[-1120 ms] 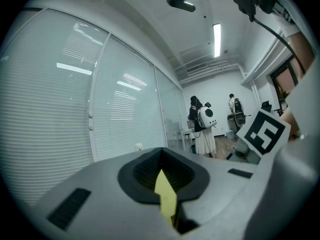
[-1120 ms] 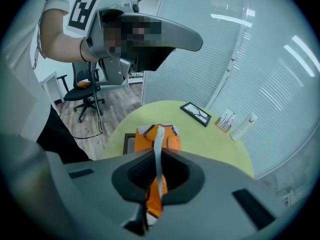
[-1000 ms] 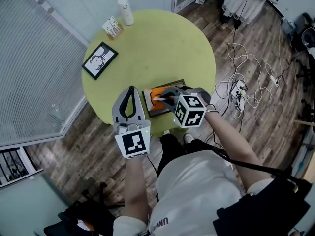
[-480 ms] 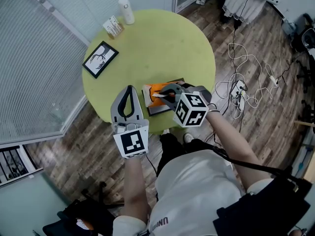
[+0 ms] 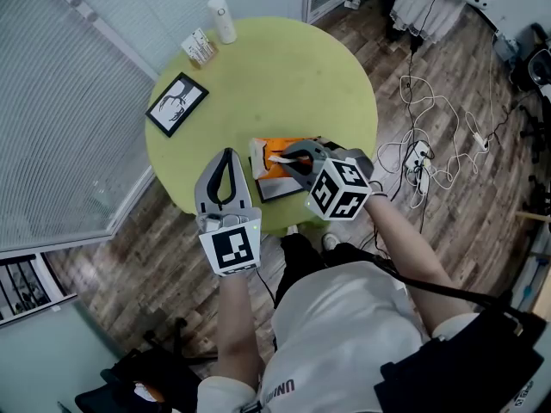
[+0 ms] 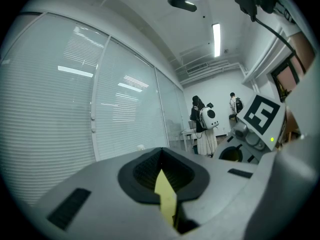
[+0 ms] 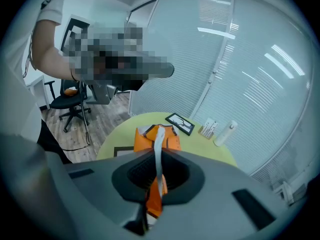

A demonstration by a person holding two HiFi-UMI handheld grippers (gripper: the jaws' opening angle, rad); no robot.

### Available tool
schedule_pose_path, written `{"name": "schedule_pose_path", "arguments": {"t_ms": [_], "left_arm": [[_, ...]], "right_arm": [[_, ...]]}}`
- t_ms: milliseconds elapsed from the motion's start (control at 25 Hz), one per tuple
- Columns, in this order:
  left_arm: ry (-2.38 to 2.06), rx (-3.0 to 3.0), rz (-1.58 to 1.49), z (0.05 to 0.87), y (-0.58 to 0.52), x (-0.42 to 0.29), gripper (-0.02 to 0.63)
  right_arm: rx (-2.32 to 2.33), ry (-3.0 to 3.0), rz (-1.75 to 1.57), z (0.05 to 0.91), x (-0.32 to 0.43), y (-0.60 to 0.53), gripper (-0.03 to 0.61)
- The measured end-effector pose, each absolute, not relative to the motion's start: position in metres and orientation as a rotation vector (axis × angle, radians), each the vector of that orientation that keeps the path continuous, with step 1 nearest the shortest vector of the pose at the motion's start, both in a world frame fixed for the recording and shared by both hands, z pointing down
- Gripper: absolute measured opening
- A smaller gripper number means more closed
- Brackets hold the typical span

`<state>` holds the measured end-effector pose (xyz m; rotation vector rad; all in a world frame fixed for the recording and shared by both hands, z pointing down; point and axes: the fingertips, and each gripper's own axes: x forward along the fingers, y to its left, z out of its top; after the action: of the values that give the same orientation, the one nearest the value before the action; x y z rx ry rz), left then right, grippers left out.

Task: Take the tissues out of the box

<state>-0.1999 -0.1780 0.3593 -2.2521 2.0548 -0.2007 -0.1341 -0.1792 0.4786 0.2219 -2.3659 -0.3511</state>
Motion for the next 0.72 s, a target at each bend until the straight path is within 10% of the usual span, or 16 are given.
{"name": "schedule_pose_path", "arguments": {"t_ms": [720], "left_arm": [[2.054,-2.246,-0.204,0.359,-0.171,-0.200,0.012]], "right_arm": [[0.374,-2.427,-0.375,0.452,-0.128,-0.190,0.021]]}}
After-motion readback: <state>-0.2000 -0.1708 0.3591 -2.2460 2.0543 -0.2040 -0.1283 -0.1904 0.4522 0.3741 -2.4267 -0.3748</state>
